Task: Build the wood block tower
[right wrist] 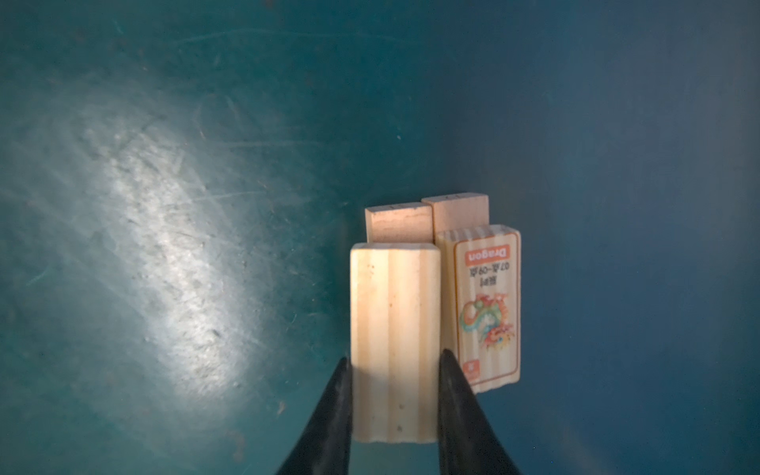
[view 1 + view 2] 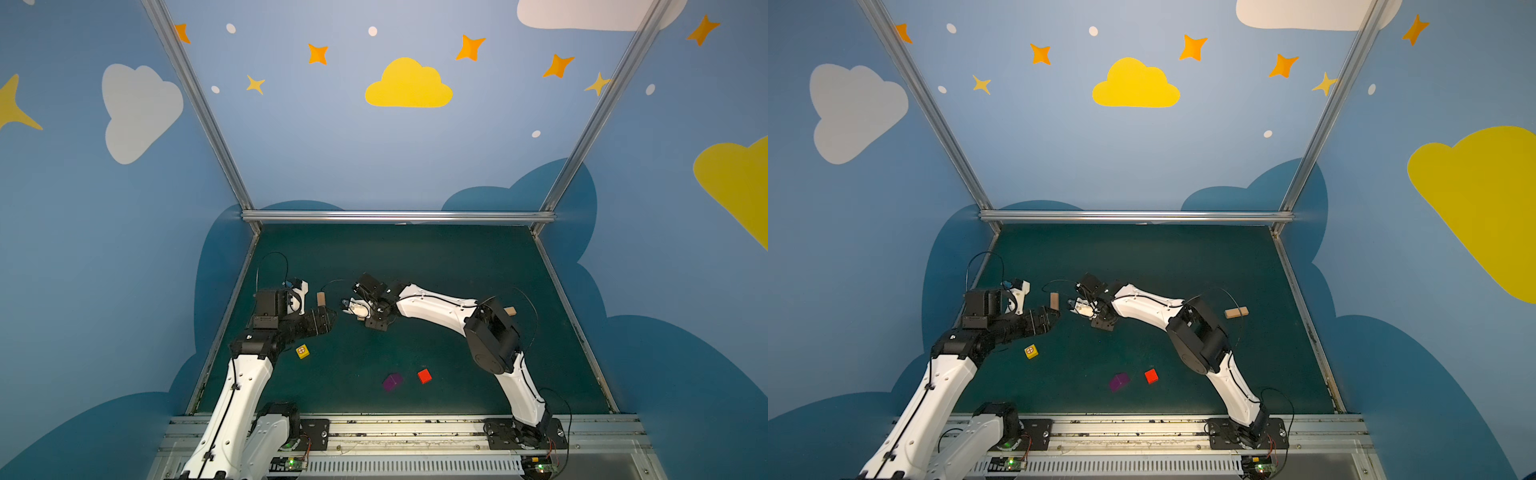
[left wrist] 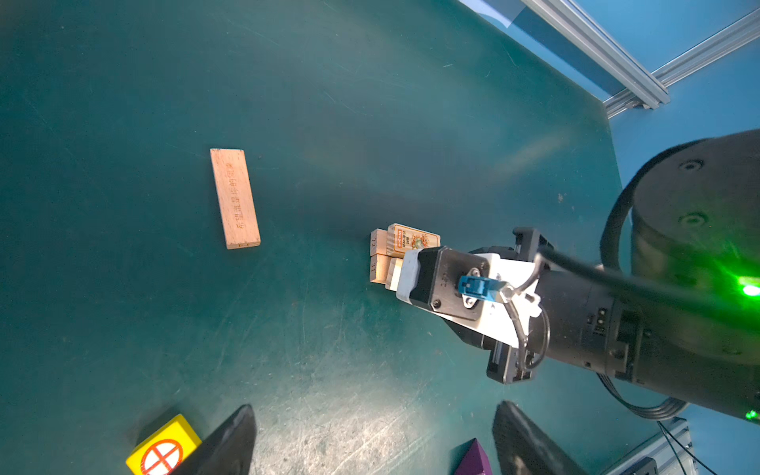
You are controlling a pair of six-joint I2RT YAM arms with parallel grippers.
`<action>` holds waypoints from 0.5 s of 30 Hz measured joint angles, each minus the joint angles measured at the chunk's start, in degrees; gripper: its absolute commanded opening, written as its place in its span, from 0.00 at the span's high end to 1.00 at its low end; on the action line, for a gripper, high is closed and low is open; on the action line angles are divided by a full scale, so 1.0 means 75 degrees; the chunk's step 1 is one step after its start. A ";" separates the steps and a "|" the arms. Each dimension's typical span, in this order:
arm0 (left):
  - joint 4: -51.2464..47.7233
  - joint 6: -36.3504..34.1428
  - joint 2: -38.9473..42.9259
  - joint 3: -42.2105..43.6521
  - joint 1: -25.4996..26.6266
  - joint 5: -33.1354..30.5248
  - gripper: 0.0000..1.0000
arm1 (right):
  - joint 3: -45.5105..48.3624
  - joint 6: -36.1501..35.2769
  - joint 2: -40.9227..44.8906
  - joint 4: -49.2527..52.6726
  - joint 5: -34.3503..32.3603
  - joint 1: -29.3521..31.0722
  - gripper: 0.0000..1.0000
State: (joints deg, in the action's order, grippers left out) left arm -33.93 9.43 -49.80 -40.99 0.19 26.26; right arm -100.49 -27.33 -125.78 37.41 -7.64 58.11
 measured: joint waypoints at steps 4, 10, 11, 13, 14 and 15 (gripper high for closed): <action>0.0003 0.0000 0.0000 0.0000 0.0000 -0.0003 0.10 | 0.0000 0.0000 -0.0003 -0.0017 -0.0006 0.0000 0.71; 0.0000 0.0000 -0.0009 0.0000 0.0017 0.0000 0.10 | 0.0000 0.0006 0.0000 -0.0050 -0.0047 0.0000 0.67; 0.0000 0.0000 -0.0015 0.0000 0.0026 -0.0003 0.10 | 0.0000 0.0003 0.0000 -0.0052 -0.0052 0.0000 0.67; 0.0000 0.0000 -0.0020 0.0000 0.0029 0.0000 0.10 | 0.0000 0.0000 0.0000 -0.0064 -0.0064 0.0000 0.67; 0.0000 0.0000 -0.0023 0.0000 0.0029 0.0000 0.10 | 0.0000 0.0000 -0.0003 -0.0073 -0.0070 0.0000 0.67; 0.0000 0.0000 -0.0020 0.0000 0.0029 0.0000 0.10 | 0.0000 0.0003 0.0000 -0.0079 -0.0076 0.0000 0.67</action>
State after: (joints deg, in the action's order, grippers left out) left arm -33.93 9.43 -49.95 -40.99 0.40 26.26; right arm -100.49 -27.31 -125.78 36.82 -8.21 58.11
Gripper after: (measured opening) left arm 0.897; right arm 0.331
